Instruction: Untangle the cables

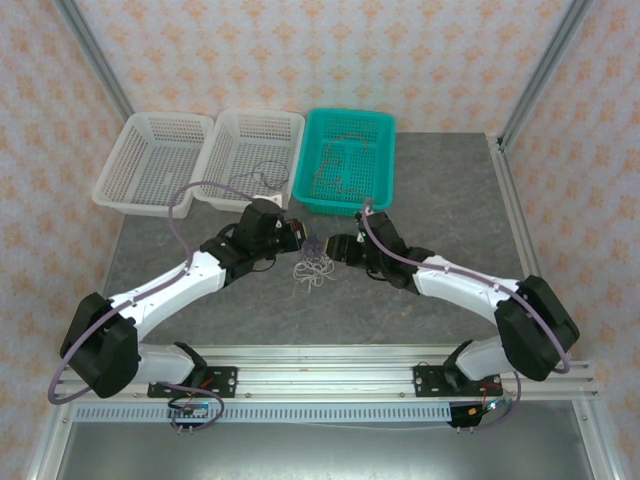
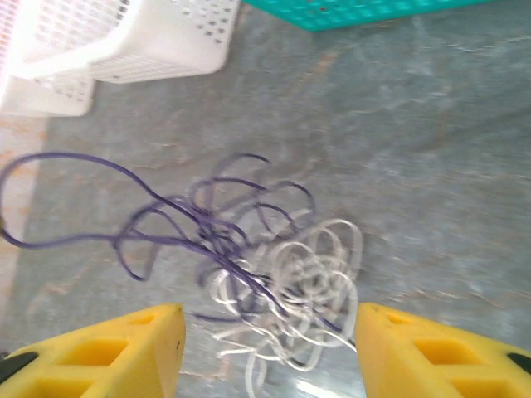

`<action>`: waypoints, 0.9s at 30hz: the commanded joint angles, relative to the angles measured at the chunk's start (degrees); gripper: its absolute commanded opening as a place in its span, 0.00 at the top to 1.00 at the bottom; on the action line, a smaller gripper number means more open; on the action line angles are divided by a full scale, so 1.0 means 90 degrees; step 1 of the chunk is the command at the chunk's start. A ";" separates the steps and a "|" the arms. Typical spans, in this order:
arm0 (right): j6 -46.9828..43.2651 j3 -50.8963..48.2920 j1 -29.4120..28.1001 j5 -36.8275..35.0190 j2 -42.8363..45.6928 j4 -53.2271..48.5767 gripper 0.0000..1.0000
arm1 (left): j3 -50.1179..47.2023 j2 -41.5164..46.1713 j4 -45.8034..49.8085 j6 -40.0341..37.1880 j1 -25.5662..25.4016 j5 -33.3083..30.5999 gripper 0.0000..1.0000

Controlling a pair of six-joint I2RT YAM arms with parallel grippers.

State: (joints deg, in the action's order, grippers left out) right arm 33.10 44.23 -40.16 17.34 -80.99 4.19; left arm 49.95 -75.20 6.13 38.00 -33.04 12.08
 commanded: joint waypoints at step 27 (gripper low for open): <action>0.0756 -0.0835 0.1024 -0.0418 -0.0334 0.0224 1.00 | -0.0773 0.2362 0.1320 -0.0509 0.0441 -0.1686 1.00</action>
State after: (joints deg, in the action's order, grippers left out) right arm 44.34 36.32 -30.09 11.62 -87.59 5.43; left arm 45.21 -54.46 18.22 35.66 -29.50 -5.19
